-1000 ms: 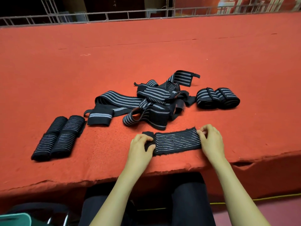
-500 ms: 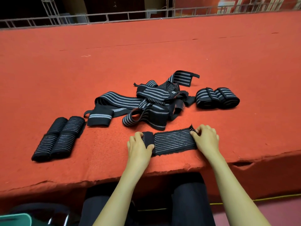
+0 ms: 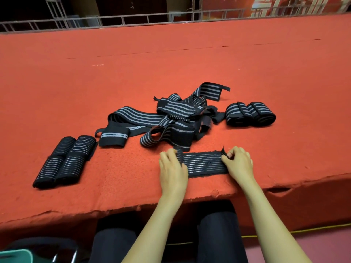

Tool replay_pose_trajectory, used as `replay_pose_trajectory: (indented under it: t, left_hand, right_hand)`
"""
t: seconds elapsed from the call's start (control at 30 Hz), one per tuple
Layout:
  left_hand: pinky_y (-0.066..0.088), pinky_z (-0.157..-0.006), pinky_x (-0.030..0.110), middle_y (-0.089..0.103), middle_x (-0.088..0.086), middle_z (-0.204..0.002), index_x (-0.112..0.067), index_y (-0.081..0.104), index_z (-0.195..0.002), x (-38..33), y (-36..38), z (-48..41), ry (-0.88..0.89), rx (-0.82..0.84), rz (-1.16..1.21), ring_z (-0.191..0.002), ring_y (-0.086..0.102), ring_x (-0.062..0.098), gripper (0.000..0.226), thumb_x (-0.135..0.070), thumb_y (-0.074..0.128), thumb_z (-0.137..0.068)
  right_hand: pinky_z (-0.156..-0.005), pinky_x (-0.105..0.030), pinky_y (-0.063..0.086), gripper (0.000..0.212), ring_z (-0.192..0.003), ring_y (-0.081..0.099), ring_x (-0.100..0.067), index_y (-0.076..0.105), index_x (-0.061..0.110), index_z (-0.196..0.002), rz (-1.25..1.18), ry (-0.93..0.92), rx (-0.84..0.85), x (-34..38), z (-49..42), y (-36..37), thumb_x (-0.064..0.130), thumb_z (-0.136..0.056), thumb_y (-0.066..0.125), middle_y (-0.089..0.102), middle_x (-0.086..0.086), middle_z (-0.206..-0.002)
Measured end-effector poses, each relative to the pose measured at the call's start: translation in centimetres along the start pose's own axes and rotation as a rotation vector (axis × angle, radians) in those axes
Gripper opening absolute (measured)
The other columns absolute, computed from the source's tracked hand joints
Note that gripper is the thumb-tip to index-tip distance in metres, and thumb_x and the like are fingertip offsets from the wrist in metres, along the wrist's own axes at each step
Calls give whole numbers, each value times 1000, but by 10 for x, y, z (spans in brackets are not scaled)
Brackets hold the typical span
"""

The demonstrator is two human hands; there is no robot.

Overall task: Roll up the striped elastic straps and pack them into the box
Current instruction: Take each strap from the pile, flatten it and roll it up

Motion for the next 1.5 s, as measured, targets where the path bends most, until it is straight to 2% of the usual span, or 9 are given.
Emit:
replay_pose_trajectory:
  t: [0.13,0.23,0.4,0.5,0.67,0.93,1.13,1.33,1.5]
  left_hand:
    - [45,-86,30,51,3,-107,-12,62,-105,-8,18,2,187,52,8,-101,45,20,32,-18,72,-76]
    - [33,-89,16,53,-9,-104,-15,69,-102,-7,17,3,198,133,148,-98,40,6,28,-35,58,-86]
    - [36,-76,3,61,-4,-101,-12,70,-98,0,-2,-11,62,301,380,-91,55,7,26,5,62,-80]
    - [42,-73,8,52,-1,-106,-16,61,-108,5,1,-14,-94,290,382,-90,54,11,37,-4,73,-76]
    - [47,-89,39,63,1,-104,-23,47,-110,0,17,-16,-185,341,283,-99,60,23,44,-26,73,-75]
    - [51,-80,38,62,-5,-86,-28,51,-104,7,-4,-16,-174,310,370,-84,62,21,41,-14,72,-72]
    - [40,-76,28,55,0,-101,-24,52,-108,60,-58,-7,-221,136,213,-88,55,18,42,-15,70,-72]
    - [40,-87,30,51,0,-107,-12,55,-110,66,-70,-5,-36,10,32,-98,51,18,39,-7,68,-73]
    - [31,-88,13,55,-13,-104,-17,68,-102,54,-54,-2,99,105,144,-100,49,7,23,-27,71,-81]
  right_hand:
    - [-84,-37,33,19,-99,46,-27,50,15,-76,-22,-19,-2,-3,0,-1,24,-86,63,50,3,-90]
    - [-85,-37,33,20,-98,46,-26,49,17,-75,-21,-41,-14,-4,0,-1,24,-87,64,50,4,-89]
    - [-85,-36,33,19,-98,46,-25,49,18,-76,-16,-71,-57,-6,1,3,25,-87,62,48,6,-89]
    - [-85,-36,33,18,-97,46,-25,49,18,-78,-23,-94,-72,-7,3,4,25,-88,62,48,6,-89]
    - [-86,-36,34,16,-97,46,-24,50,19,-79,-27,-107,-79,-8,4,4,26,-88,63,48,7,-89]
    - [-87,-37,35,15,-95,49,-22,52,23,-84,-67,-138,0,13,14,4,28,-86,66,55,8,-83]
    - [-86,-34,36,20,-85,49,-17,51,23,-93,-74,-313,160,67,47,51,26,-83,68,52,11,-75]
    - [-88,-34,34,32,-81,48,-15,54,17,-109,-132,-362,214,99,58,76,24,-83,70,48,14,-72]
    - [-80,-30,42,26,-86,61,-18,56,20,-108,-349,-257,281,82,53,68,18,-85,68,66,3,-80]
Point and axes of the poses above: each hand's wrist, its own z-axis away from the middle knuckle, its own y-axis out of the palm, x = y × z, the point moved 2 cm from there along -z, towards the middle knuckle
